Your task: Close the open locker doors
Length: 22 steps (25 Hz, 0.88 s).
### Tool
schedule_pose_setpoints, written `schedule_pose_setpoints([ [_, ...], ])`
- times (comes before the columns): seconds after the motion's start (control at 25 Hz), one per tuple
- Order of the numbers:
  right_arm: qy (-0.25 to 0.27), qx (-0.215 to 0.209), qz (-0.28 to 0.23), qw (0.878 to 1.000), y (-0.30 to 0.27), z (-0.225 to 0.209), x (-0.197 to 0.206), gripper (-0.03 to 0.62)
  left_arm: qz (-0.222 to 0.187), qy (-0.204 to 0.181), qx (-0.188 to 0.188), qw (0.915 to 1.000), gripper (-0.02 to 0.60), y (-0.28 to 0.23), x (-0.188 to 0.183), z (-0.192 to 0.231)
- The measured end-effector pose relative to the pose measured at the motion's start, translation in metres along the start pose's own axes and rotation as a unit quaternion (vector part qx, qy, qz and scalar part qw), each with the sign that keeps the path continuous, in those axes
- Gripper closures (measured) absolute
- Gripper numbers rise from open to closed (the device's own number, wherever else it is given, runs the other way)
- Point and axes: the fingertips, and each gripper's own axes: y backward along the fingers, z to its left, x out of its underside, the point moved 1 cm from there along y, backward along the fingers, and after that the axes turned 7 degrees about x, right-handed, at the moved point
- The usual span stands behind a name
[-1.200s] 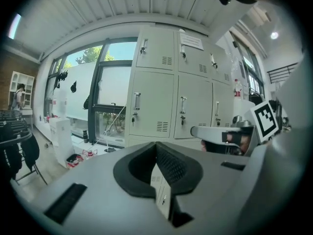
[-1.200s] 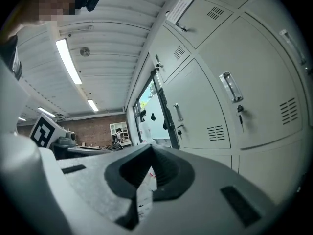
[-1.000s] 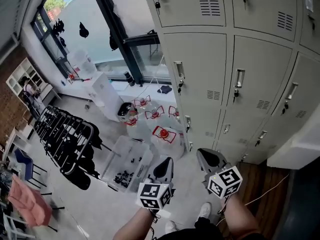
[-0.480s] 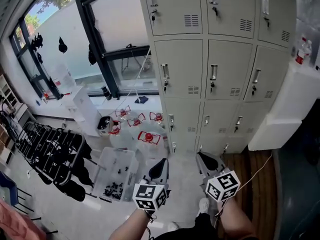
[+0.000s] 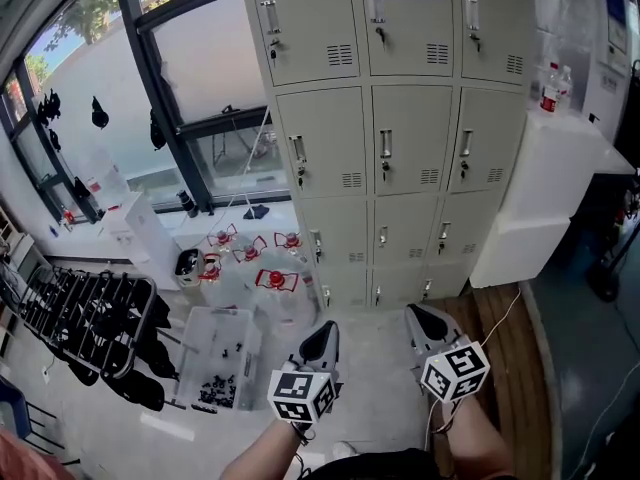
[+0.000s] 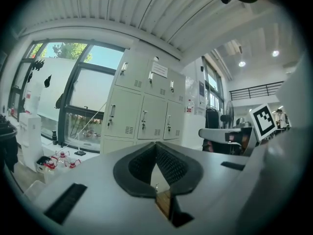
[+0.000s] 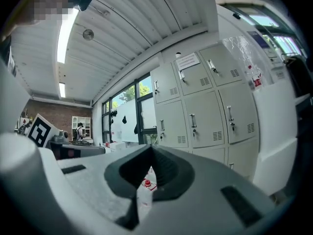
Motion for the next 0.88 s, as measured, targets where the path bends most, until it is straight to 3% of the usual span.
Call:
schedule_pose_setpoints([
  [0.2,0.007,-0.014,-0.003,1.000,0.026,-0.009,-0.007,0.594,-0.010,0.002,-0.019,0.9998,0.578,0.002,-0.001,-0.026],
  [0.6,-0.001,-0.050,0.005,0.999,0.104,-0.055,-0.003,0.594,0.002,0.004,-0.056,0.9984,0.578,0.013,0.023,-0.125],
  [0.88,-0.004,-0.094,0.005,0.996,0.129,-0.045,0.003,0.594,-0.007,0.000,-0.096,0.9953,0.578,0.044,0.029,-0.151],
])
